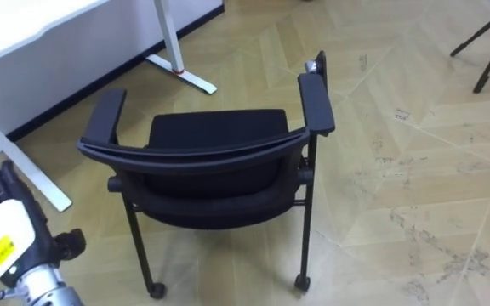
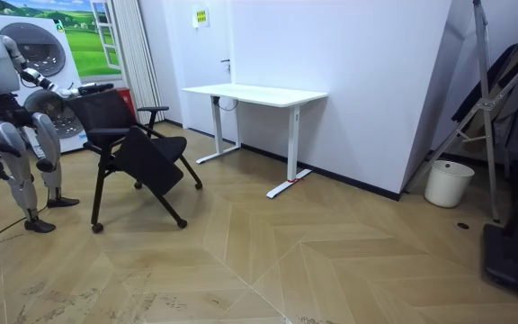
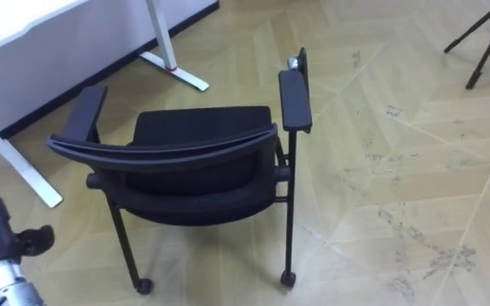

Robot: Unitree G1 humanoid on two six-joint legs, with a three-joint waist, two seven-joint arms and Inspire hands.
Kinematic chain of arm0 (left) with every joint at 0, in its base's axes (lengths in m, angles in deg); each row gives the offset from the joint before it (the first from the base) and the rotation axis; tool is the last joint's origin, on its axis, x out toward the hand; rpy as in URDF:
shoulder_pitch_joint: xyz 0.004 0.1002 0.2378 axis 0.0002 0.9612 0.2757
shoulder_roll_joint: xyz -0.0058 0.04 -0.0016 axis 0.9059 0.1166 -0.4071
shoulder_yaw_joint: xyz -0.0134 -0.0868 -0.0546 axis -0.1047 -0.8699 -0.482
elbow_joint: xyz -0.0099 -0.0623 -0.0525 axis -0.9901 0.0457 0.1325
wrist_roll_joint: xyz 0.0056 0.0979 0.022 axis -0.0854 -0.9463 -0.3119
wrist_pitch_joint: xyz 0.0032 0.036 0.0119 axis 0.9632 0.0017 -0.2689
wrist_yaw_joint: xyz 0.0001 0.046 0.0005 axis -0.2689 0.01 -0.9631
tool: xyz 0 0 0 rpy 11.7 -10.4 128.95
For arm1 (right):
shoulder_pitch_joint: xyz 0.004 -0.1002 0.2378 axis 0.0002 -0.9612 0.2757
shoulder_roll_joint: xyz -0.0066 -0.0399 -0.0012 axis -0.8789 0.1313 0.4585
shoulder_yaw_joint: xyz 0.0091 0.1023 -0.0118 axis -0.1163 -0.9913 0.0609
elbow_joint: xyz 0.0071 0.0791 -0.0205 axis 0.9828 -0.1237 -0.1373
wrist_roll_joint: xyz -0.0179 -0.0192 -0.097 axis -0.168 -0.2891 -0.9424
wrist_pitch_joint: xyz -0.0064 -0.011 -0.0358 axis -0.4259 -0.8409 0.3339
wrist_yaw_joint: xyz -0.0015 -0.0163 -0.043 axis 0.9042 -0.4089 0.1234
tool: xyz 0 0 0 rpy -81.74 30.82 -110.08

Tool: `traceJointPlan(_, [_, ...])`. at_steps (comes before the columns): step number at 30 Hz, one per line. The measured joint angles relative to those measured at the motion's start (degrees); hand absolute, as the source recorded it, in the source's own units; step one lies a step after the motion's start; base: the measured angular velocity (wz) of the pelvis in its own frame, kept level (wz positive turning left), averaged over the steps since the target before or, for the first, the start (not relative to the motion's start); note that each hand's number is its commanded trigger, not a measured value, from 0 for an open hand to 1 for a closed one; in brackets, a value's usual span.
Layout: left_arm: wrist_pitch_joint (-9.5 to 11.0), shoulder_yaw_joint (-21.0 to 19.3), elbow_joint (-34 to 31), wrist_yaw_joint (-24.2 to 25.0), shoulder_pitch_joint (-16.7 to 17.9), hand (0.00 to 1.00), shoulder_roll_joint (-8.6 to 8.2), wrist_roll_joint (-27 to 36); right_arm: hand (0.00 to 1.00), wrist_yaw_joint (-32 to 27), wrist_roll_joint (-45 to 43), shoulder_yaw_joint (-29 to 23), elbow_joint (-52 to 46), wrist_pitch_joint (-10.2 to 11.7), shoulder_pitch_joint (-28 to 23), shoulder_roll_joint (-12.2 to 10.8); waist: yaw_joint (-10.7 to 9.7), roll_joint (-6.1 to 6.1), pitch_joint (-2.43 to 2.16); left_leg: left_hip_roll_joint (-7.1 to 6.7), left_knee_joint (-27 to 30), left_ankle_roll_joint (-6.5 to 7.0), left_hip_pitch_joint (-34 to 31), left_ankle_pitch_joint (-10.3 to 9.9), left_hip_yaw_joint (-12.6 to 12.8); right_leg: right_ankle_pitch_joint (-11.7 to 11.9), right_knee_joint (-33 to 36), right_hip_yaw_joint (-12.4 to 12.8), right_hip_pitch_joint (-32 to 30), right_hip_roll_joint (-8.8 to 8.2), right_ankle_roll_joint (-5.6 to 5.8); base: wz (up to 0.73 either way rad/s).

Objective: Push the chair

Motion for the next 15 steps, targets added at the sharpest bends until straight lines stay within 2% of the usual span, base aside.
traceJointPlan(2, [-0.34,0.09,-0.58,-0.01,0.0,0.0,-0.71,-0.78,0.0,-0.14,0.01,0.57,-0.27,0.0,0.1,0.02,-0.11,-0.09,-0.04,-0.02,-0.04,0.0,-0.15,0.0,0.39,0.0,0.11,0.72,-0.46,0.02,0.0,-0.09])
traceJointPlan(8, [-1.01,0.41,-0.58,-0.01,0.05,0.0,-0.87,-5.77,0.0,-0.58,-1.45,1.47,-1.67,-0.03,-0.14,-0.07,-0.21,-0.47,-0.1,-0.03,-0.01,0.0,-0.21,0.0,1.05,-0.01,0.06,1.22,-0.63,0.06,0.01,-0.05])
traceJointPlan(15, [-1.03,2.47,-0.56,0.03,0.05,0.0,-0.86,-5.74,0.0,-0.51,-1.99,2.66,-1.96,0.02,0.09,-0.28,-0.23,-0.66,-0.22,-0.03,0.01,0.0,-0.21,0.0,1.13,0.0,0.06,1.24,-0.61,0.06,0.01,-0.01])
